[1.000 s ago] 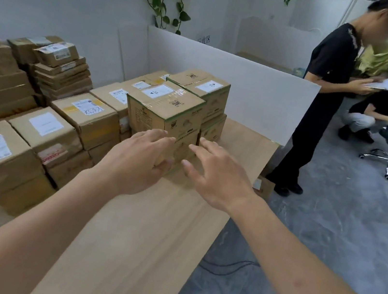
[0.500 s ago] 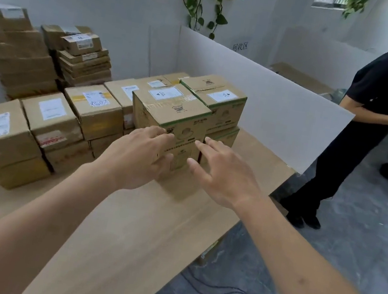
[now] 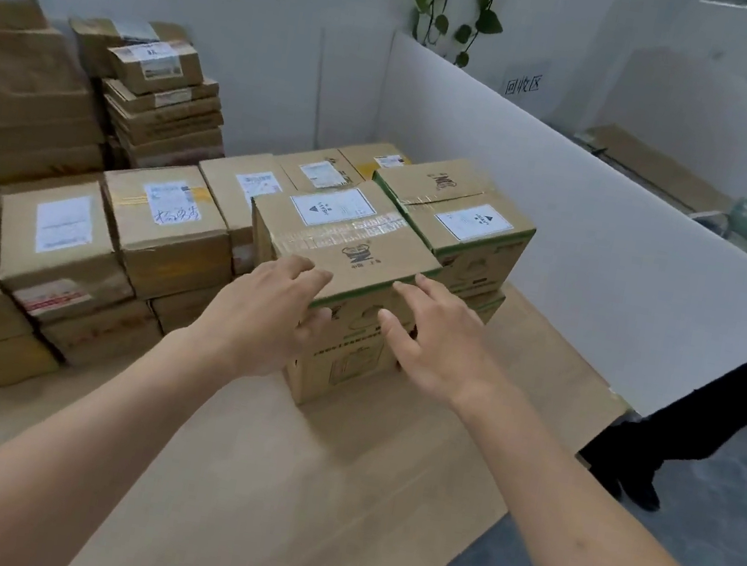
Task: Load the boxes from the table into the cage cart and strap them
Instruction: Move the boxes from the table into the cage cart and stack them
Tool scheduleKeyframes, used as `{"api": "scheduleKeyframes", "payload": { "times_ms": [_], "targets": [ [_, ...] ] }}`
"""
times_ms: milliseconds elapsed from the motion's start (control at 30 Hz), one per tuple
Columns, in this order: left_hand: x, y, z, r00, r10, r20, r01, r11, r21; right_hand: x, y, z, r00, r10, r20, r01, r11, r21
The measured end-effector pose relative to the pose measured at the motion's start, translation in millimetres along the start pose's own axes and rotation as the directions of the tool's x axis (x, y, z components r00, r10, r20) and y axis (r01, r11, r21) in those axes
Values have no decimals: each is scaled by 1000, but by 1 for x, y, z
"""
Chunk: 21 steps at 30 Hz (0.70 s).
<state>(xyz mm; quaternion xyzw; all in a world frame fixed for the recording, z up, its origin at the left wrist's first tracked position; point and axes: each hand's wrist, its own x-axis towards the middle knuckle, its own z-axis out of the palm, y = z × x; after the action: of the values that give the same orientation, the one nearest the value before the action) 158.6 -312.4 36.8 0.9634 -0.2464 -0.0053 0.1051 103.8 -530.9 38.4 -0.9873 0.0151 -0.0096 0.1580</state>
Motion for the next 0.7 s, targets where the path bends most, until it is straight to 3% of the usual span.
{"api": "scheduleKeyframes", "payload": {
  "times_ms": [333, 533, 700],
  "targets": [
    [48, -3, 35, 956, -280, 86, 285, 957, -47, 84, 46, 24, 989, 131, 64, -138, 985, 107],
    [54, 12, 49, 877, -470, 105, 478, 824, -303, 103, 62, 37, 994, 111, -16, -104, 968, 228],
    [48, 13, 56, 800, -599, 47, 566, 725, -392, 104, 76, 44, 998, 24, 53, -41, 941, 335]
  ]
}}
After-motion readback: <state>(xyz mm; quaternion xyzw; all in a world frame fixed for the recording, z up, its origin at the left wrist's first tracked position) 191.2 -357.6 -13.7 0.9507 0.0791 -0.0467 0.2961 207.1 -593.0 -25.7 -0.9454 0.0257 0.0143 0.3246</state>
